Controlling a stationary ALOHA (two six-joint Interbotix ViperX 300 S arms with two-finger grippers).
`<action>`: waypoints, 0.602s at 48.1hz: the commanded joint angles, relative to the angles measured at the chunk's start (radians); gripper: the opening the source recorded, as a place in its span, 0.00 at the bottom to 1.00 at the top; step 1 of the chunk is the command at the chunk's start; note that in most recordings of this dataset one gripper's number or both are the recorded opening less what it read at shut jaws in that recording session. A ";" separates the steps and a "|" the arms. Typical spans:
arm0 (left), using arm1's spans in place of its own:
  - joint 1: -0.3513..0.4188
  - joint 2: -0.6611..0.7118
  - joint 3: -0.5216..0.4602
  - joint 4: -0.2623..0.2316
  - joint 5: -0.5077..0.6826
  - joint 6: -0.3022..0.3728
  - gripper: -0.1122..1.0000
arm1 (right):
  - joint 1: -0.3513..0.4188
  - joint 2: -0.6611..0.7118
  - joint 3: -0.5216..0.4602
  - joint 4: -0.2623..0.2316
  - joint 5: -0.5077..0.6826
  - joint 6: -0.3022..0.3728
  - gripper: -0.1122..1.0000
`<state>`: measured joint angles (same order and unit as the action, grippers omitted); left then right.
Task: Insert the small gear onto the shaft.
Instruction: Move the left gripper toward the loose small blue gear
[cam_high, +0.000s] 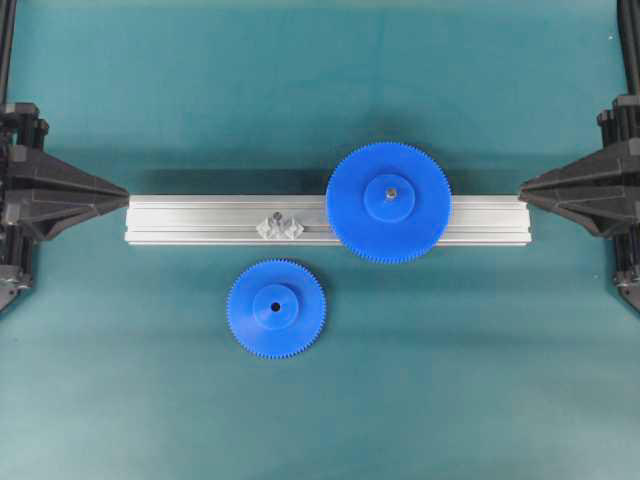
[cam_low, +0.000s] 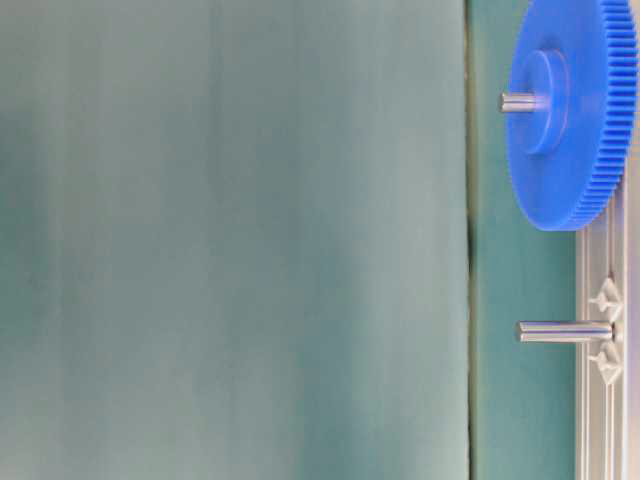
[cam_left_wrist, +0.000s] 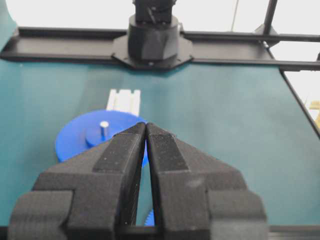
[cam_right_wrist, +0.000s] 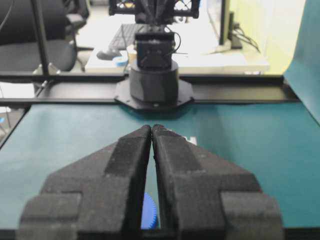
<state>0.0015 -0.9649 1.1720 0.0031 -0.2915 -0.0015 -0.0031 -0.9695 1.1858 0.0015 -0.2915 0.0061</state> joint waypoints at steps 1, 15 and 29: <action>0.000 0.025 -0.032 0.011 0.067 -0.002 0.19 | -0.005 0.008 -0.018 0.003 -0.002 0.005 0.25; -0.043 0.018 -0.110 0.012 0.255 -0.003 0.11 | -0.006 -0.046 -0.083 0.072 0.295 0.048 0.25; -0.046 0.137 -0.164 0.011 0.328 -0.015 0.11 | -0.008 -0.041 -0.112 0.074 0.474 0.051 0.25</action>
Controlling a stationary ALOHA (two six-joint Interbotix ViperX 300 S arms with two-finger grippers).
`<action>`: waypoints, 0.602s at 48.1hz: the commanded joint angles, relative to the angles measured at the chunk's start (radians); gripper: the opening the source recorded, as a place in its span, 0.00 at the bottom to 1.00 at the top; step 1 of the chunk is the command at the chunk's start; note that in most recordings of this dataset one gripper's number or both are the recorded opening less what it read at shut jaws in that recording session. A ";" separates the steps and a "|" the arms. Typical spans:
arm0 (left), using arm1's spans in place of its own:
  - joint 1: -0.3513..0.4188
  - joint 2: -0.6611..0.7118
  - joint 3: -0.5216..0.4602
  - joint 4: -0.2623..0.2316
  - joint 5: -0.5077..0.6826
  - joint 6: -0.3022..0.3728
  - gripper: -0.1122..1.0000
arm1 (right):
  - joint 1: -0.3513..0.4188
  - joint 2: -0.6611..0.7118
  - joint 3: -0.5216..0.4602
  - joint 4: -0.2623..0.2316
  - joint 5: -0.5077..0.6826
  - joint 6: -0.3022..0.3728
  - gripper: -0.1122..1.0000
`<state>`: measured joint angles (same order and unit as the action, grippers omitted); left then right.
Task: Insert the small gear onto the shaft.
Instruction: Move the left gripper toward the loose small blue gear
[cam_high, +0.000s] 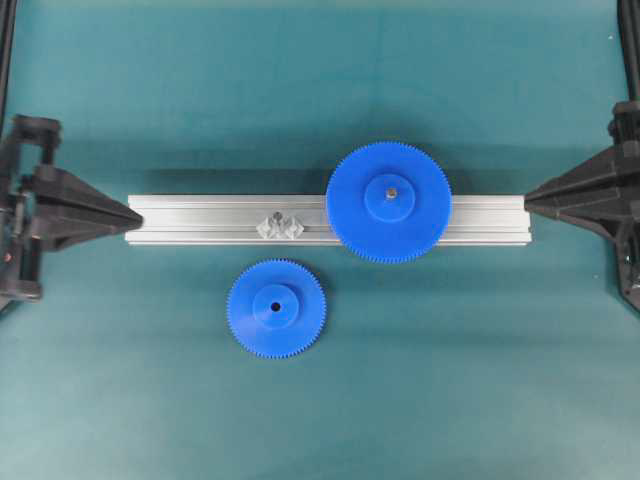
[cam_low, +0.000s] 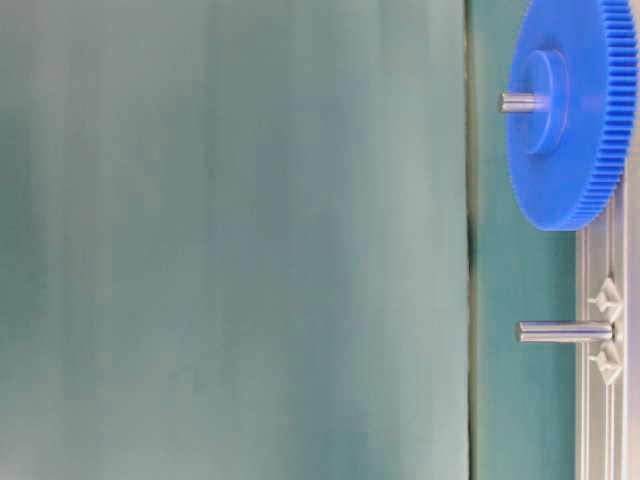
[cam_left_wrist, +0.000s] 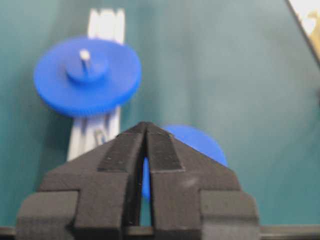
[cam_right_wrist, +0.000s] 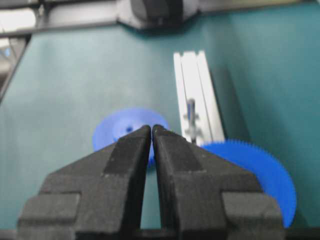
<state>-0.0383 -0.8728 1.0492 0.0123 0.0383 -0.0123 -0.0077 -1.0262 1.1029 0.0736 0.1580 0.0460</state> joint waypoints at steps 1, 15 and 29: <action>-0.006 0.060 -0.046 0.002 -0.002 -0.008 0.11 | -0.005 0.018 -0.028 0.002 0.032 0.011 0.25; -0.034 0.272 -0.133 0.003 0.017 -0.023 0.12 | -0.020 0.020 -0.020 0.002 0.126 0.011 0.26; -0.063 0.425 -0.189 0.002 0.038 -0.064 0.47 | -0.041 0.014 -0.020 -0.034 0.166 0.009 0.28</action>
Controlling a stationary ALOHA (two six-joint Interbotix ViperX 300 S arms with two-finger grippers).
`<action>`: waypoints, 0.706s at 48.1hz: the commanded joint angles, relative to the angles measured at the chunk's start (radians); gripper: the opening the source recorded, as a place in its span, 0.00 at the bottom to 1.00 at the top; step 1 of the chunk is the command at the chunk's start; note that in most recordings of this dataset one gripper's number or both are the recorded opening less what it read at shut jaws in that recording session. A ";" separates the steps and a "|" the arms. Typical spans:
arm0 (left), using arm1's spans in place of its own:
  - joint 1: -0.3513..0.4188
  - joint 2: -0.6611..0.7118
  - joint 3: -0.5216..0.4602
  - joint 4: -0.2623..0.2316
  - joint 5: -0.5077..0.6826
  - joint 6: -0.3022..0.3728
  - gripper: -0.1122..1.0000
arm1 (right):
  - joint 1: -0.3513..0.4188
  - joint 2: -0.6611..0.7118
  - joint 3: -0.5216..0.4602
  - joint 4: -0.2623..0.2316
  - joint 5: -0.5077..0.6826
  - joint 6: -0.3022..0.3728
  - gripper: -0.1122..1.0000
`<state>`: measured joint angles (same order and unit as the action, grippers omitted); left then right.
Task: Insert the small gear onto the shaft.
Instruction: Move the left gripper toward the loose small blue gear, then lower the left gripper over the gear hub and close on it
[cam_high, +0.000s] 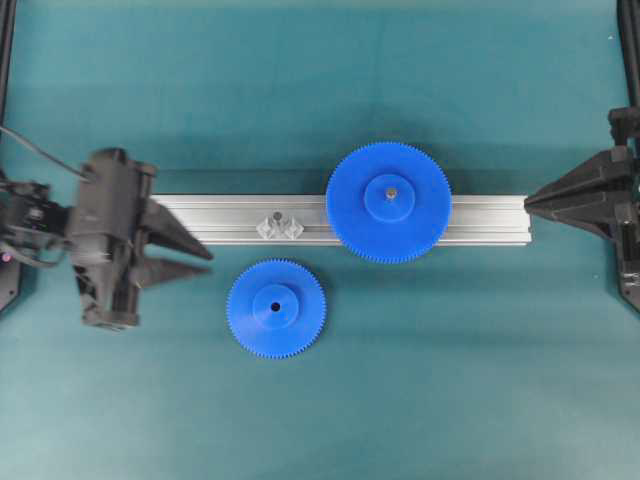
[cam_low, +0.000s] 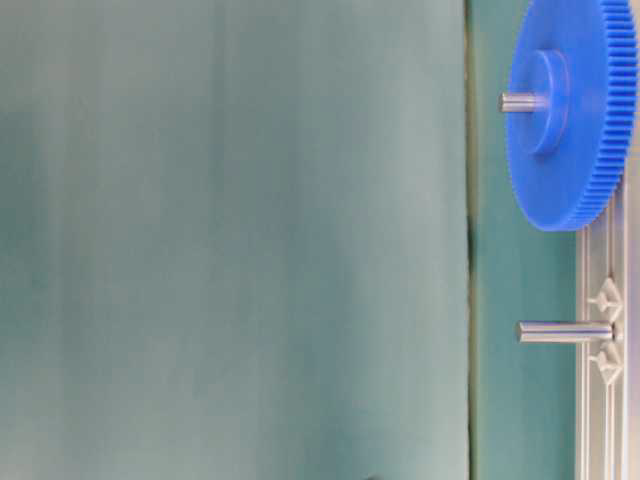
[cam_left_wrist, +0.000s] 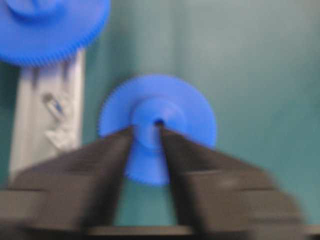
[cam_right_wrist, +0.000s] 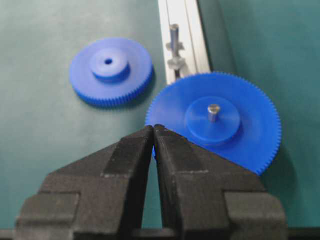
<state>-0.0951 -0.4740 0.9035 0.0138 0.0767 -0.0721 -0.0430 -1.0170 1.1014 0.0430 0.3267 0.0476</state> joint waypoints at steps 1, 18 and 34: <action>-0.006 0.037 -0.049 0.000 0.000 -0.008 0.52 | -0.008 0.003 -0.017 -0.002 -0.003 0.008 0.28; -0.014 0.207 -0.132 0.002 0.055 -0.026 0.87 | -0.020 -0.029 -0.003 -0.003 0.028 0.009 0.29; -0.041 0.376 -0.253 0.002 0.129 -0.028 0.88 | -0.020 -0.029 0.002 -0.003 0.081 0.009 0.29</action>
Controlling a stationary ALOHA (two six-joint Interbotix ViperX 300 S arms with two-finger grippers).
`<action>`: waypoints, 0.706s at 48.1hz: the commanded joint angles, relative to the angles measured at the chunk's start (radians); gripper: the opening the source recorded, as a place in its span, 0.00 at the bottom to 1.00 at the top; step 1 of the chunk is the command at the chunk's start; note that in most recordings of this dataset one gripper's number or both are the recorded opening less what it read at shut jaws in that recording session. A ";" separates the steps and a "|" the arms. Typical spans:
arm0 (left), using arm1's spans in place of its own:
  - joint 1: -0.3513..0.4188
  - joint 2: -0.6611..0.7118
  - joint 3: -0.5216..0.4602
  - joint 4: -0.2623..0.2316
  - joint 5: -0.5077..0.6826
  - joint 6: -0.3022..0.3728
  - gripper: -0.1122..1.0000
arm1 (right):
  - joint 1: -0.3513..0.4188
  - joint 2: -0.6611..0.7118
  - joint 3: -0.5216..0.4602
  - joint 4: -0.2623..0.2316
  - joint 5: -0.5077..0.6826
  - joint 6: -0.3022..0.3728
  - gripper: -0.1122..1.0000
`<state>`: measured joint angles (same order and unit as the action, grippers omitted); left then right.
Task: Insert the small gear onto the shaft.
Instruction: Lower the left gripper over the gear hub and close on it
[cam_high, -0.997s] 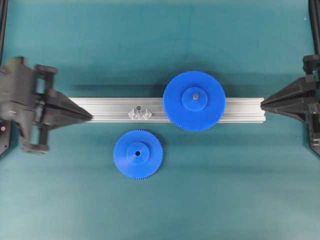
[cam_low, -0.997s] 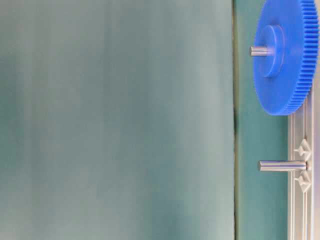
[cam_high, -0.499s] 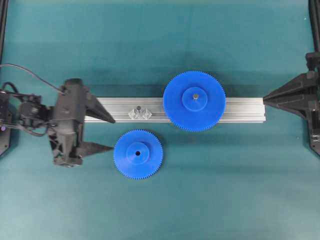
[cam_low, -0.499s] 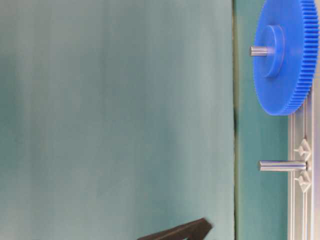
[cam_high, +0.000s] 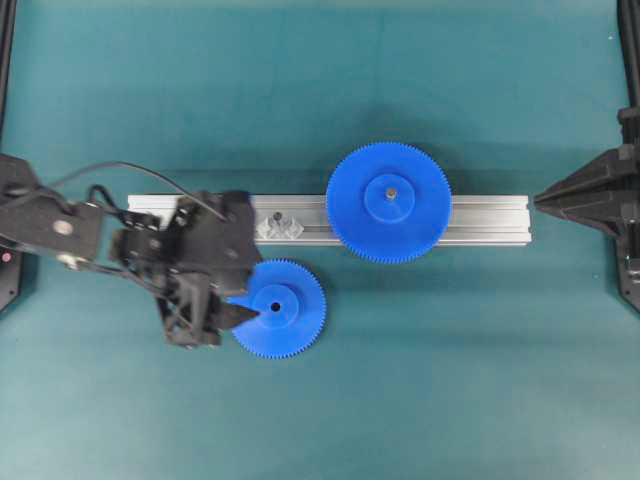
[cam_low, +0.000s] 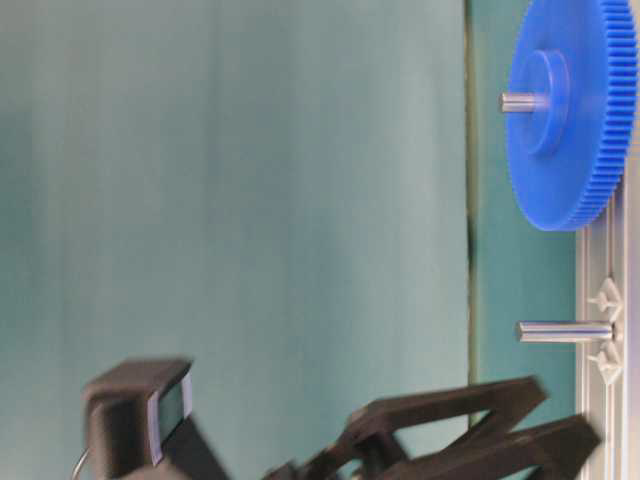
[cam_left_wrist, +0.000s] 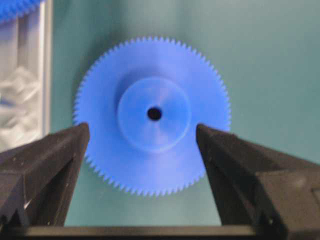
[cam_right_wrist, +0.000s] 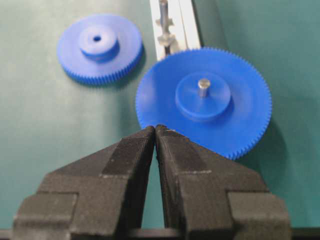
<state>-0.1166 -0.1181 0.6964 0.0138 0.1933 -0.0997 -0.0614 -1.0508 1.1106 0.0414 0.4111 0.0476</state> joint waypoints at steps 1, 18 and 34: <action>-0.028 0.034 -0.060 0.000 0.025 0.000 0.88 | -0.003 0.006 -0.006 0.000 -0.006 0.009 0.29; -0.058 0.181 -0.160 0.002 0.123 -0.009 0.88 | -0.008 0.006 0.008 0.000 -0.002 0.009 0.29; -0.054 0.199 -0.169 0.002 0.133 -0.011 0.88 | -0.008 0.003 0.008 -0.002 -0.002 0.008 0.29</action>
<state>-0.1703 0.0936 0.5476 0.0123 0.3298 -0.1120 -0.0660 -1.0523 1.1290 0.0414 0.4126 0.0460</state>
